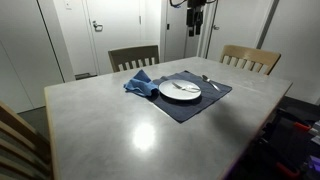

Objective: Take the fork from the plate and put it on the table

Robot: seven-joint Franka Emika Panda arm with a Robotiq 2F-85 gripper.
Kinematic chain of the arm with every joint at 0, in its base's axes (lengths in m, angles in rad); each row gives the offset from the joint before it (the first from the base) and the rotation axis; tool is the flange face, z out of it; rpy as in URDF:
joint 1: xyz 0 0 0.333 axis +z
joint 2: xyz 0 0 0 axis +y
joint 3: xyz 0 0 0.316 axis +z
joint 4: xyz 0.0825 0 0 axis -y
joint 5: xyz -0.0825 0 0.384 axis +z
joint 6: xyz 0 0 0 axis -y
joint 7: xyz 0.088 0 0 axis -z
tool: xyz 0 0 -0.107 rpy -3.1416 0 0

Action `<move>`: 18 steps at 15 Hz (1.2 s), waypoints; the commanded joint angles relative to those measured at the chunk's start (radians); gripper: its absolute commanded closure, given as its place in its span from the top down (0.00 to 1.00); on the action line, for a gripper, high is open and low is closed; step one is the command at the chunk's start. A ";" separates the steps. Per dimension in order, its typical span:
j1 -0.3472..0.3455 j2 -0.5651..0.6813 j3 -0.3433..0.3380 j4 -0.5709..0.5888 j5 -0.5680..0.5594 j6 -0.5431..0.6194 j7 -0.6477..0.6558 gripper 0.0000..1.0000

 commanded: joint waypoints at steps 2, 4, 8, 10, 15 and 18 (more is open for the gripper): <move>-0.008 0.035 0.011 0.020 0.004 0.009 -0.041 1.00; -0.008 0.044 0.012 0.029 0.004 0.010 -0.049 1.00; -0.002 0.095 0.015 0.087 0.000 -0.086 -0.045 1.00; 0.002 0.129 0.020 0.103 0.013 -0.149 -0.017 1.00; 0.002 0.213 0.041 0.104 0.016 -0.140 0.009 1.00; -0.001 0.267 0.053 0.118 0.016 -0.132 -0.008 1.00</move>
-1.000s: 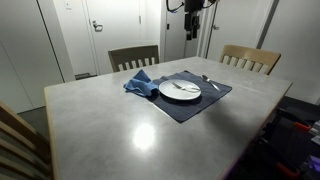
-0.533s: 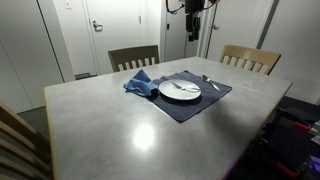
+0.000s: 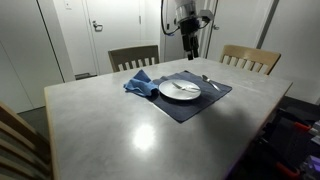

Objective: Take the fork from the plate and put it on the table

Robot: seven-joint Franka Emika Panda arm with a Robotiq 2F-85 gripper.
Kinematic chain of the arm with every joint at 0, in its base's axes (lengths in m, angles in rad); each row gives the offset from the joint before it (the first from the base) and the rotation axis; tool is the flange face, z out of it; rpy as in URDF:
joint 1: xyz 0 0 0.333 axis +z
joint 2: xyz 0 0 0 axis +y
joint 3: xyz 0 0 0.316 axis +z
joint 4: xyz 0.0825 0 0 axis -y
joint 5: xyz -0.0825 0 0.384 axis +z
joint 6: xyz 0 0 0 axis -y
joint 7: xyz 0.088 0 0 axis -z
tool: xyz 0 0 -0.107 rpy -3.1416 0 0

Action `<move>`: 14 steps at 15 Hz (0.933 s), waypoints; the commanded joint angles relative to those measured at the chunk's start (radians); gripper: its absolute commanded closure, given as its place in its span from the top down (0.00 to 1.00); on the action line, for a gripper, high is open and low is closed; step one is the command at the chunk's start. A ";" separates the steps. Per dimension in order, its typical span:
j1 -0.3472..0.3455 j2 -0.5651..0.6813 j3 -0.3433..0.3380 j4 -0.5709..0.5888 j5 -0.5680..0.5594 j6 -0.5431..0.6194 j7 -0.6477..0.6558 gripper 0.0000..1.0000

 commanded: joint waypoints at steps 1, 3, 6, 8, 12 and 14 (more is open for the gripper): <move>-0.003 0.073 0.013 0.048 0.007 -0.005 -0.018 1.00; 0.000 0.103 0.019 0.062 -0.002 -0.008 -0.022 1.00; -0.001 0.092 0.021 0.038 -0.002 -0.001 -0.009 1.00; 0.000 0.106 0.025 0.048 -0.001 -0.001 -0.010 1.00; 0.014 0.096 0.023 0.023 0.010 0.018 0.068 1.00; 0.025 0.092 0.021 0.006 0.002 0.029 0.109 1.00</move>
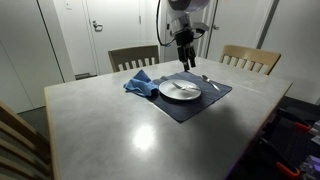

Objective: Take the fork from the plate and put it on the table

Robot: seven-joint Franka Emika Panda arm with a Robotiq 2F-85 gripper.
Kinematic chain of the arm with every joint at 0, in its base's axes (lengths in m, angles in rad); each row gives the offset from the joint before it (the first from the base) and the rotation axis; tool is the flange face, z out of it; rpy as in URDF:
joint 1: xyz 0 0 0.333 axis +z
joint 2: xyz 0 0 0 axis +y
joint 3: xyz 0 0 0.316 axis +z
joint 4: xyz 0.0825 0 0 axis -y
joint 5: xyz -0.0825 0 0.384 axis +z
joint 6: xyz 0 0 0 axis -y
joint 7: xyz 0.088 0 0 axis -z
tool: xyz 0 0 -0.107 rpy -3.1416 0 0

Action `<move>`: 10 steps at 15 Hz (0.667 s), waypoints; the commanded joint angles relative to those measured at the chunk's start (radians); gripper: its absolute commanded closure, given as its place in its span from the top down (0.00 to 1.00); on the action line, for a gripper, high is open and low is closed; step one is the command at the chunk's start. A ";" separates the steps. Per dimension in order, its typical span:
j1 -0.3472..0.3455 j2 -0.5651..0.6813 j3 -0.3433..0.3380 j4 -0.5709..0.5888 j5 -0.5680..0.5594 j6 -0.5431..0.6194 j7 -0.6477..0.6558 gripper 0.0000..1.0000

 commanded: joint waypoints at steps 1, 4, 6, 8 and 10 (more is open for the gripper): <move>0.023 -0.017 -0.007 -0.046 -0.004 0.038 0.067 1.00; 0.031 -0.019 -0.009 -0.080 -0.016 0.071 0.090 1.00; 0.037 -0.016 -0.011 -0.104 -0.035 0.098 0.088 1.00; 0.041 -0.013 -0.014 -0.135 -0.062 0.128 0.082 1.00; 0.045 -0.013 -0.011 -0.165 -0.091 0.167 0.069 0.99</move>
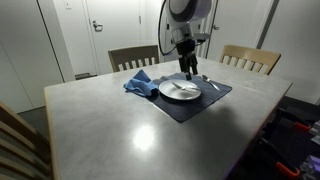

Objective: Take the fork from the plate and put it on the table

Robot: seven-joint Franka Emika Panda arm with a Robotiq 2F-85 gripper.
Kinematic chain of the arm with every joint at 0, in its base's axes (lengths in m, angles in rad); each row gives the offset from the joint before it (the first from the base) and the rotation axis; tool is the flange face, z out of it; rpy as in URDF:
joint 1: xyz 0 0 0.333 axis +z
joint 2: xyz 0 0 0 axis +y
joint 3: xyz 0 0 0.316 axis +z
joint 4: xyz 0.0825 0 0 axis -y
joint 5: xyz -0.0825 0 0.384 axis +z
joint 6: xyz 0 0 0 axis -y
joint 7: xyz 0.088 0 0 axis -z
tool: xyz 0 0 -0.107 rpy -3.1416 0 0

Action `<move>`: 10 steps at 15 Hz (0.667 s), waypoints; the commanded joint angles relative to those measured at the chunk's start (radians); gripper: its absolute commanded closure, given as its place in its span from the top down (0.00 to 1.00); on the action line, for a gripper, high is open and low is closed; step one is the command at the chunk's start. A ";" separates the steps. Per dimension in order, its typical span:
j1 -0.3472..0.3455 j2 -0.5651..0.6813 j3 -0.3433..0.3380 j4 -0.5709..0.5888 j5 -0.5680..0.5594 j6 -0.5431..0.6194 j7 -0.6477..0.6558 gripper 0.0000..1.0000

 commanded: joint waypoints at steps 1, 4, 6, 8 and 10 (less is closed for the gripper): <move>0.020 -0.014 -0.008 -0.073 -0.057 0.086 -0.012 0.99; 0.044 -0.005 -0.006 -0.084 -0.110 0.117 -0.009 1.00; 0.057 0.001 -0.004 -0.078 -0.135 0.112 -0.010 1.00; 0.067 0.005 -0.003 -0.073 -0.148 0.105 -0.011 1.00; 0.068 0.011 -0.002 -0.069 -0.148 0.103 -0.014 1.00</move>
